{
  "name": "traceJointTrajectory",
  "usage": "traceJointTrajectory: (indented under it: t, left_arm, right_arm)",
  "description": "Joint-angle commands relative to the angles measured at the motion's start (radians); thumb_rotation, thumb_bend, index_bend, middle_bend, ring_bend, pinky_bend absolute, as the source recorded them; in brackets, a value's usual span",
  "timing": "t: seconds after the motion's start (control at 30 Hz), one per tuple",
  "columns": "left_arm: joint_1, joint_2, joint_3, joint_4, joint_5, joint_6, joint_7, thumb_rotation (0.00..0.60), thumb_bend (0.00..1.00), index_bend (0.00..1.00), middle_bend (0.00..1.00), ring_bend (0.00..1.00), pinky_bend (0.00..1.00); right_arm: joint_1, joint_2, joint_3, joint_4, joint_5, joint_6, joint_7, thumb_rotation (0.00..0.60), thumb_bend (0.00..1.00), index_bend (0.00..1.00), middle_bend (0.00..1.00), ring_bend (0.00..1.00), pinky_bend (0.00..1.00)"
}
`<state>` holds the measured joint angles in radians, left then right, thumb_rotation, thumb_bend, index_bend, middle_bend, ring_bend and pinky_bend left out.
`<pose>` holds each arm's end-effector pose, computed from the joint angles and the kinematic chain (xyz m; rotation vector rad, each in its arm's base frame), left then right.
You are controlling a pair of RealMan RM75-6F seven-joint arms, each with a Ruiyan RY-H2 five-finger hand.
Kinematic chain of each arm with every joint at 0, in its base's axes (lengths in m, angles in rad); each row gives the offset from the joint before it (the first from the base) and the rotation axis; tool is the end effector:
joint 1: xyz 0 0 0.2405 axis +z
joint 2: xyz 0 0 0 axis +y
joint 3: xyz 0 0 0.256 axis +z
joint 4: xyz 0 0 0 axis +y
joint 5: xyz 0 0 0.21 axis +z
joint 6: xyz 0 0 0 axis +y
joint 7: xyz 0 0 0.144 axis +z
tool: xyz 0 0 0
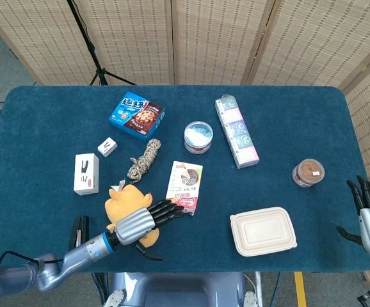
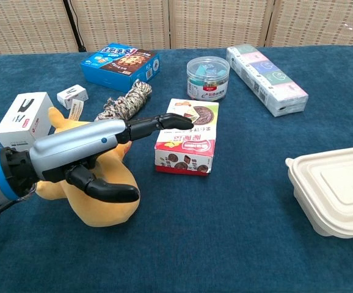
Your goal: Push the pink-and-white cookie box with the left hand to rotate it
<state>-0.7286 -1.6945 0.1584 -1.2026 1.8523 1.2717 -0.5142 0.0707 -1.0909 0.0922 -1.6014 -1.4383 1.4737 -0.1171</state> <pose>-0.1451 0.2517 -0.0629 -2.3240 -1.1332 -1.4965 -0.3226 -0.1854 0.1776 1.3521 -0.7995 0.7717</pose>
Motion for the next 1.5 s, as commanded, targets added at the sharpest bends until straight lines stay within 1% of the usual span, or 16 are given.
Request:
traceJointTrajectory:
  t: [0.03, 0.27, 0.47, 0.7, 0.87, 0.93, 0.97, 1.07, 1.13, 1.2, 1.3, 1.5]
  left_arm:
    - [-0.001, -0.045, -0.01, 0.078, -0.039, -0.036, -0.067, 0.074, 0.0, 0.0, 0.0, 0.0, 0.0]
    - [0.0, -0.095, -0.024, 0.251, -0.073, -0.049, -0.153, 0.073, 0.0, 0.0, 0.0, 0.0, 0.0]
    - [0.003, -0.121, -0.046, 0.386, -0.098, -0.031, -0.213, 0.074, 0.0, 0.0, 0.0, 0.0, 0.0]
    - [0.007, -0.134, -0.056, 0.484, -0.124, -0.038, -0.269, 0.074, 0.0, 0.0, 0.0, 0.0, 0.0]
    - [0.015, -0.132, -0.057, 0.509, -0.126, -0.01, -0.316, 0.074, 0.0, 0.0, 0.0, 0.0, 0.0]
    - [0.018, -0.121, -0.055, 0.497, -0.118, 0.021, -0.329, 0.074, 0.0, 0.0, 0.0, 0.0, 0.0]
    - [0.021, -0.106, -0.052, 0.475, -0.105, 0.058, -0.336, 0.074, 0.0, 0.0, 0.0, 0.0, 0.0]
    - [0.029, -0.051, -0.038, 0.391, -0.07, 0.133, -0.326, 0.076, 0.0, 0.0, 0.0, 0.0, 0.0]
    - [0.03, -0.015, -0.031, 0.331, -0.052, 0.162, -0.305, 0.075, 0.0, 0.0, 0.0, 0.0, 0.0]
    - [0.031, 0.025, -0.02, 0.261, -0.033, 0.18, -0.274, 0.075, 0.0, 0.0, 0.0, 0.0, 0.0]
    - [0.03, 0.074, -0.003, 0.167, -0.01, 0.181, -0.215, 0.074, 0.0, 0.0, 0.0, 0.0, 0.0]
    - [0.021, 0.13, 0.037, 0.004, 0.054, 0.172, -0.122, 0.074, 0.0, 0.0, 0.0, 0.0, 0.0]
  right_arm:
    - [0.001, -0.001, 0.001, 0.002, 0.003, -0.004, 0.0, 0.6, 0.0, 0.0, 0.0, 0.0, 0.0]
    - [0.008, -0.008, 0.0, 0.012, 0.015, -0.022, -0.004, 0.6, 0.0, 0.0, 0.0, 0.0, 0.0]
    - [0.011, -0.017, -0.002, 0.018, 0.022, -0.032, -0.014, 0.6, 0.0, 0.0, 0.0, 0.0, 0.0]
    - [0.013, -0.02, -0.002, 0.021, 0.029, -0.037, -0.017, 0.6, 0.0, 0.0, 0.0, 0.0, 0.0]
    - [0.011, -0.019, -0.003, 0.019, 0.027, -0.033, -0.017, 0.6, 0.0, 0.0, 0.0, 0.0, 0.0]
    - [0.011, -0.018, -0.003, 0.018, 0.026, -0.032, -0.016, 0.6, 0.0, 0.0, 0.0, 0.0, 0.0]
    - [0.011, -0.018, -0.004, 0.016, 0.024, -0.031, -0.016, 0.6, 0.0, 0.0, 0.0, 0.0, 0.0]
    - [0.009, -0.015, -0.005, 0.012, 0.019, -0.027, -0.012, 0.6, 0.0, 0.0, 0.0, 0.0, 0.0]
    - [0.008, -0.013, -0.006, 0.01, 0.017, -0.024, -0.01, 0.6, 0.0, 0.0, 0.0, 0.0, 0.0]
    - [0.007, -0.011, -0.006, 0.007, 0.015, -0.021, -0.008, 0.6, 0.0, 0.0, 0.0, 0.0, 0.0]
    - [0.005, -0.008, -0.005, 0.003, 0.012, -0.016, -0.005, 0.6, 0.0, 0.0, 0.0, 0.0, 0.0]
    - [0.004, -0.005, -0.006, -0.001, 0.01, -0.014, -0.001, 0.6, 0.0, 0.0, 0.0, 0.0, 0.0]
